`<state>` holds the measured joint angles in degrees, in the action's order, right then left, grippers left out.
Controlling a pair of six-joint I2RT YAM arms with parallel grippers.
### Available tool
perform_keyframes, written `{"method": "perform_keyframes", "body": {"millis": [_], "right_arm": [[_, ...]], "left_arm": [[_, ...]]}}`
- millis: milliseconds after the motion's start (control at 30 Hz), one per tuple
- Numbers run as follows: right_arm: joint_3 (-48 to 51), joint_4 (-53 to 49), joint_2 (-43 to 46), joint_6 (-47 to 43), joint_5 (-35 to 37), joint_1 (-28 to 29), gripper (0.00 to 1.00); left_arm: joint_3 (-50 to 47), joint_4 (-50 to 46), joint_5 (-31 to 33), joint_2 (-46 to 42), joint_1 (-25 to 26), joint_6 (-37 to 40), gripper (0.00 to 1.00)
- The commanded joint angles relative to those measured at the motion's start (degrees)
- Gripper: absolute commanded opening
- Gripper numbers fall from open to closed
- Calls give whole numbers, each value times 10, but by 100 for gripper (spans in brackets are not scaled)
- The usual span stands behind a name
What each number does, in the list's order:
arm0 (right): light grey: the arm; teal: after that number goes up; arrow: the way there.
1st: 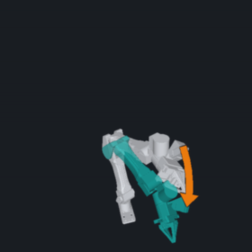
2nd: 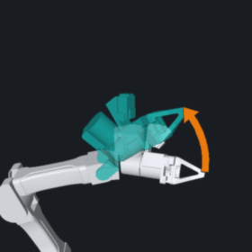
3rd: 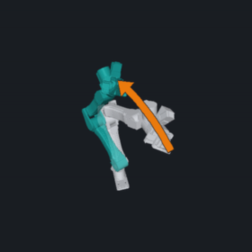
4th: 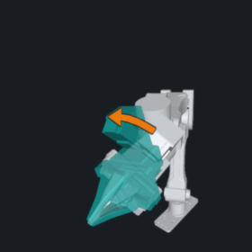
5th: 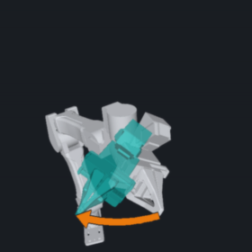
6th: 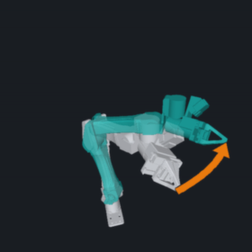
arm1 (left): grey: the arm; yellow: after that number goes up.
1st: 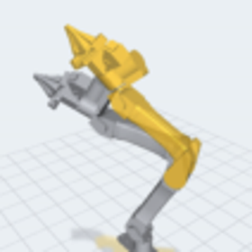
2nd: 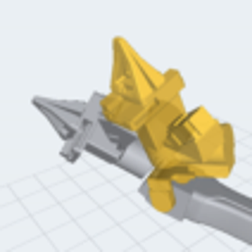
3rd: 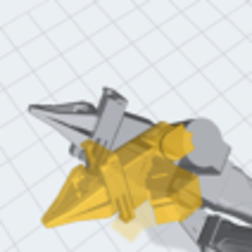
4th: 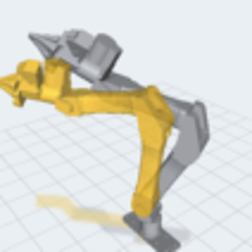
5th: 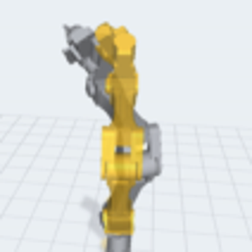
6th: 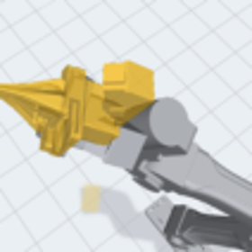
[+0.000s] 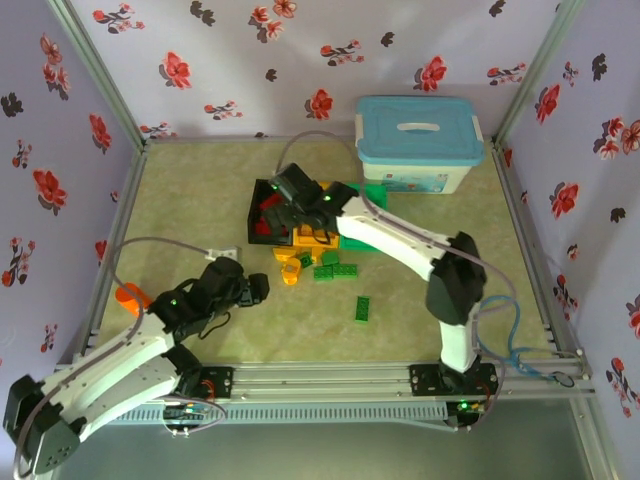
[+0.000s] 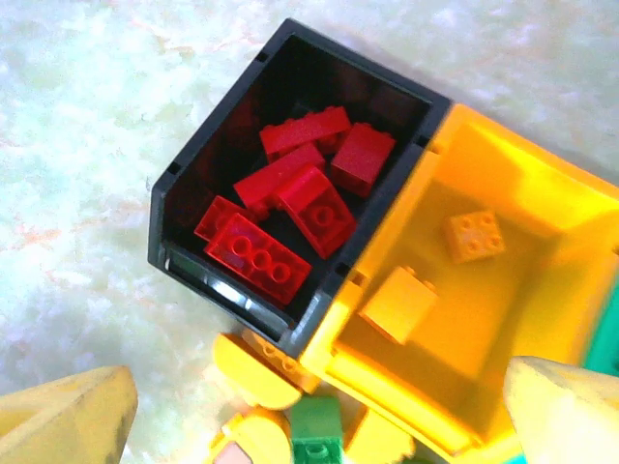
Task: Sort the legos into containers by color
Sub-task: Place the lego in the container, then pick up the lego from the center of the table.
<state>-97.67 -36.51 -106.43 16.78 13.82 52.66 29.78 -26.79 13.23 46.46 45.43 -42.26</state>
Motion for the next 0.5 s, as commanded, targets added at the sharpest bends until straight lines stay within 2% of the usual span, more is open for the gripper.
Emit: {"method": "perform_keyframes", "body": {"millis": [0, 300, 467], "right_arm": [[82, 56, 63, 25, 33, -5, 99], [324, 125, 213, 93, 38, -29, 99], [411, 149, 273, 120, 32, -39, 99]], "left_arm": [[32, 39, -18, 45, 10, 27, 80], [85, 87, -36, 199, 15, 45, 83], [123, 96, -40, 276, 15, 62, 83]]}}
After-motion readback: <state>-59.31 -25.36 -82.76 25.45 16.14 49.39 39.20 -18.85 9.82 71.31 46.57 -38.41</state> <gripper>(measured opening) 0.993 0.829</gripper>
